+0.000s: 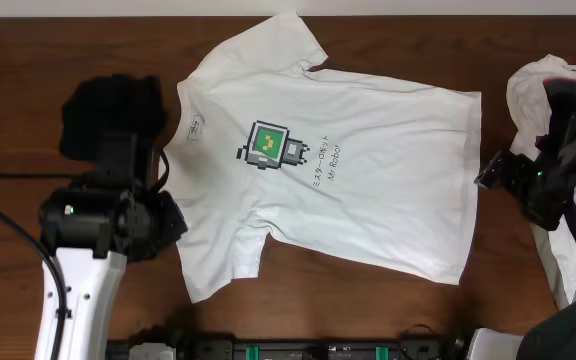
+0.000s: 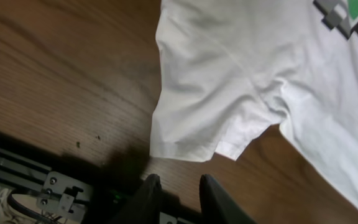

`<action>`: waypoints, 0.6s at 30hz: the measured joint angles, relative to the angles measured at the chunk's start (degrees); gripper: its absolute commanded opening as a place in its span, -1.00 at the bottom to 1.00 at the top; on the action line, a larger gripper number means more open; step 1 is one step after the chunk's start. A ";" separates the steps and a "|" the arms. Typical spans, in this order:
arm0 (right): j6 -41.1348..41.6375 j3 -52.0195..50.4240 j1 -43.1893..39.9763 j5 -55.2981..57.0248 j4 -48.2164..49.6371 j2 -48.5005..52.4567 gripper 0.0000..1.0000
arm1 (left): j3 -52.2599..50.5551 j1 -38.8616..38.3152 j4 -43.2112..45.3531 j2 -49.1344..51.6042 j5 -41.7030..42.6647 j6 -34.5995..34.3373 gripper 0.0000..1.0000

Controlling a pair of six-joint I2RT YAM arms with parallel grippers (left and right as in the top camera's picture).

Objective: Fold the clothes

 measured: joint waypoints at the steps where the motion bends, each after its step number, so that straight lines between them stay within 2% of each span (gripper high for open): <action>1: 0.00 0.00 0.00 0.00 0.00 0.00 0.98 | -0.76 0.00 0.00 -0.48 0.17 0.02 -0.49; 2: 0.00 0.00 0.00 0.00 0.04 0.00 0.99 | -1.33 0.00 -0.02 -0.61 0.33 0.02 -0.49; 3: 0.00 0.00 0.00 0.00 0.39 0.00 0.98 | -1.75 0.00 -0.07 -0.59 0.35 0.02 -0.39; 4: 0.00 0.00 0.00 -0.02 1.38 0.00 0.98 | -2.25 0.00 0.02 -0.55 0.35 -0.07 -0.21; 5: -0.02 0.00 0.00 0.00 3.34 0.00 0.98 | -2.84 0.00 0.09 -0.50 0.42 -0.33 0.13; 8: -0.04 0.02 0.00 0.00 5.68 0.00 0.98 | -3.63 0.00 0.59 -0.48 0.57 0.09 0.36; 11: -0.04 0.02 0.00 -0.02 6.23 0.00 0.98 | -3.85 0.00 1.25 -0.48 0.59 0.07 0.69; 12: -0.04 0.00 0.00 -0.11 7.17 0.00 0.98 | -3.85 0.00 1.49 -0.48 0.59 0.15 0.93; 15: -0.07 0.04 0.00 -1.44 10.51 0.00 0.99 | -3.85 0.00 1.92 -0.48 0.70 -0.09 0.96; 18: -2.38 0.02 0.00 -4.24 15.39 0.02 0.78 | -3.85 0.00 1.97 -0.50 0.72 -0.15 0.96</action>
